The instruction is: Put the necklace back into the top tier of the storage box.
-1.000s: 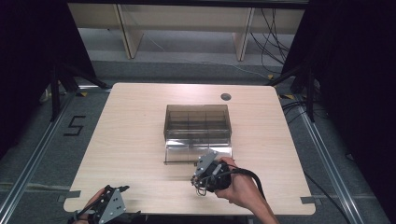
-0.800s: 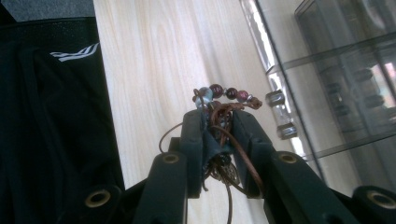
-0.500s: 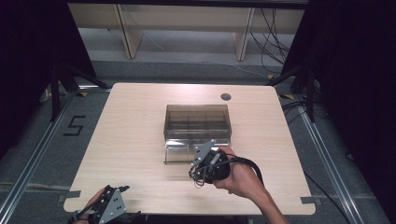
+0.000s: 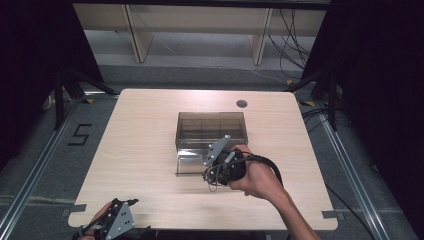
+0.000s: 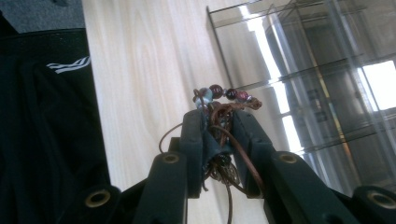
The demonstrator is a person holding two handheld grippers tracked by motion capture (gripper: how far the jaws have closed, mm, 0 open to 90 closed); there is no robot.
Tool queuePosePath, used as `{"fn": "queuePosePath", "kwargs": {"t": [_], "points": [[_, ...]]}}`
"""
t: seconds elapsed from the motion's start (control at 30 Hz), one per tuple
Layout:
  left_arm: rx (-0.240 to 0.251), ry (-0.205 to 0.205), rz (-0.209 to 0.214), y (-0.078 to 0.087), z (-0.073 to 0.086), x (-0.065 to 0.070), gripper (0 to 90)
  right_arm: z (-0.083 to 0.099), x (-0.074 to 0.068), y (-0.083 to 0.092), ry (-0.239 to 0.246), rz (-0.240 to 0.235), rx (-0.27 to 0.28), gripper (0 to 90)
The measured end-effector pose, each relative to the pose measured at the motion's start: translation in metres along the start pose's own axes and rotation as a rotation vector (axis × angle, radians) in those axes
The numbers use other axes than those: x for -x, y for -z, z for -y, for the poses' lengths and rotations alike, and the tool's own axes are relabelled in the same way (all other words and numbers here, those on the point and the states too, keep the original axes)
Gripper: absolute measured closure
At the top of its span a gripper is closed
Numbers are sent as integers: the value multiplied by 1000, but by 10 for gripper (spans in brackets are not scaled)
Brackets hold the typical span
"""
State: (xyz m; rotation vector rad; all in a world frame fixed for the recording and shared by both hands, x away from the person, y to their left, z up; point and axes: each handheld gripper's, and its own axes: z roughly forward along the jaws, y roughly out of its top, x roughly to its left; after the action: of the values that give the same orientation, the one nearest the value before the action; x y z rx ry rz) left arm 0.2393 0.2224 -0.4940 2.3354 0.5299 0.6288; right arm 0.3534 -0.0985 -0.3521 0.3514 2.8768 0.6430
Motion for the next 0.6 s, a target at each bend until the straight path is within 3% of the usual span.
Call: {"fn": "queuePosePath", "kwargs": {"t": [0.03,0.17,0.33,0.43,0.6], "points": [[0,0,0,0,0,0,151,-2,3,0,18,0,1,759],[2,0,0,0,0,0,151,-7,10,2,-18,-6,-20,759],[2,-1,1,0,0,0,151,-11,21,0,-12,-7,-32,759],[2,-1,2,0,0,0,151,-12,30,-3,-45,-1,-57,759],[3,0,10,0,0,0,151,-12,43,-8,-52,-11,-62,759]]}}
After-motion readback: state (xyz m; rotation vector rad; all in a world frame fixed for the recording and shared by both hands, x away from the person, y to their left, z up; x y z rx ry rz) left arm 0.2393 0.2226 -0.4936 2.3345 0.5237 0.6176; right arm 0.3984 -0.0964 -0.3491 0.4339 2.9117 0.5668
